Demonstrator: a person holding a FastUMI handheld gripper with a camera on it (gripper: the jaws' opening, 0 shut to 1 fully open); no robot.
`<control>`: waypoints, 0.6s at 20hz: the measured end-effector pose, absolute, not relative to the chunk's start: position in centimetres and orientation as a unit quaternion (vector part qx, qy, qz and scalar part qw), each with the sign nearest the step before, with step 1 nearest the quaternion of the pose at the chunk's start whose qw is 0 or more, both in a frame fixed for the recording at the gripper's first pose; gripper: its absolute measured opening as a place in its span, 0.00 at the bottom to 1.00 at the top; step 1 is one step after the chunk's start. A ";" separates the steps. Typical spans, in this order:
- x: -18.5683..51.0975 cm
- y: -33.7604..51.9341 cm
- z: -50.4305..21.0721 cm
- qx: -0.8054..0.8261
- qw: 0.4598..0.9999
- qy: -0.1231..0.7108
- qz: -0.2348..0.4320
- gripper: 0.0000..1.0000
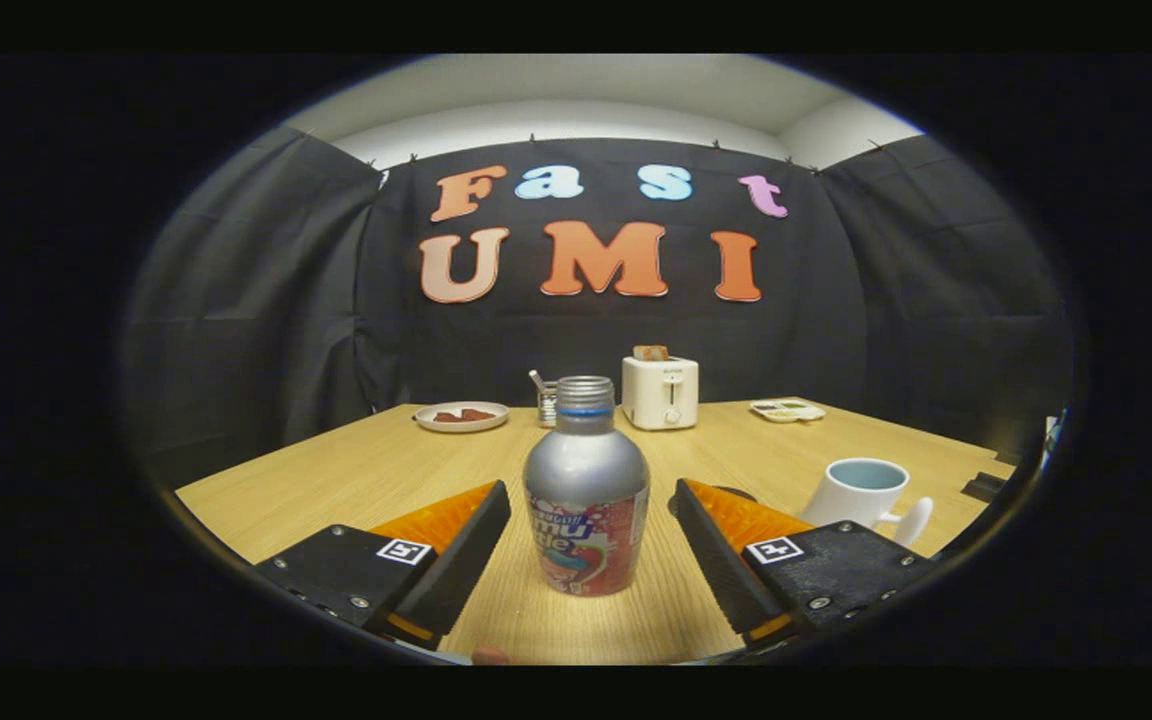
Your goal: Take the bottle from table, then pour the juice into the cup, finally place the bottle on the coaster
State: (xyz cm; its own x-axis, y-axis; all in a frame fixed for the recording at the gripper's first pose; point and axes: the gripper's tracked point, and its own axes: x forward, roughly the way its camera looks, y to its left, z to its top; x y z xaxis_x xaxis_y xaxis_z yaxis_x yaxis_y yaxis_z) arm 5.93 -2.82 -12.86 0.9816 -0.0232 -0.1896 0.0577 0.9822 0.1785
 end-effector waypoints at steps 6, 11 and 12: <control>6.4 -2.7 -16.0 0.084 0.987 0.134 -0.024 0.99; 7.0 -2.1 -17.4 0.080 0.985 0.152 -0.021 0.99; 7.0 -2.1 -17.8 0.078 0.984 0.159 -0.022 0.99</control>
